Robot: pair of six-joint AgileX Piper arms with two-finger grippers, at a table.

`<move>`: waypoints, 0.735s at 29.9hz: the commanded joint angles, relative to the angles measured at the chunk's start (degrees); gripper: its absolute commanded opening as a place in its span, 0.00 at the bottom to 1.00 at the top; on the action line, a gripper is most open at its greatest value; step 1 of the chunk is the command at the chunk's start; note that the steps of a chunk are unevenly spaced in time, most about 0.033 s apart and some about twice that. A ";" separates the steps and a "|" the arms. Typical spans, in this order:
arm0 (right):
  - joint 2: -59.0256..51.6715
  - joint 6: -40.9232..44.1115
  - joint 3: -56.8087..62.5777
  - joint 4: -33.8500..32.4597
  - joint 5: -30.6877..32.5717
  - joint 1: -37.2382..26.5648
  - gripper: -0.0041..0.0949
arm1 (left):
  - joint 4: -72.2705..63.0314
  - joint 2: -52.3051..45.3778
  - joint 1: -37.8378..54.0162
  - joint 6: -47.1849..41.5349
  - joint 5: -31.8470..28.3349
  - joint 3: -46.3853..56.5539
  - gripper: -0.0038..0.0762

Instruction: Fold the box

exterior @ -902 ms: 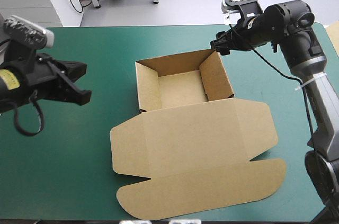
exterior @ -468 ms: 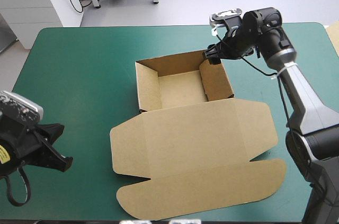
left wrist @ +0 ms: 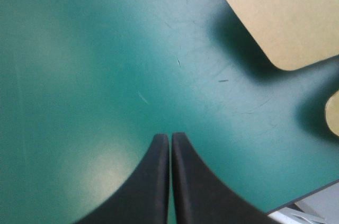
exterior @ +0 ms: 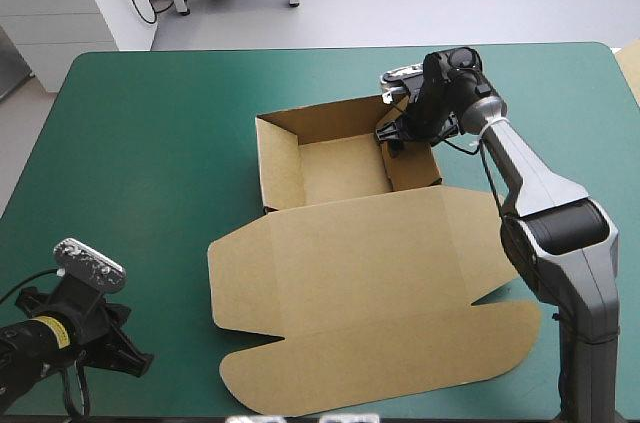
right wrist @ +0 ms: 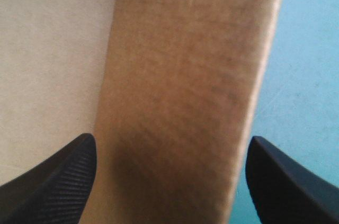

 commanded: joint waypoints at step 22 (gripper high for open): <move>-2.59 -0.51 -2.42 -4.08 -2.06 -0.72 0.02 | 0.57 0.01 -0.01 -0.52 -5.99 1.33 0.04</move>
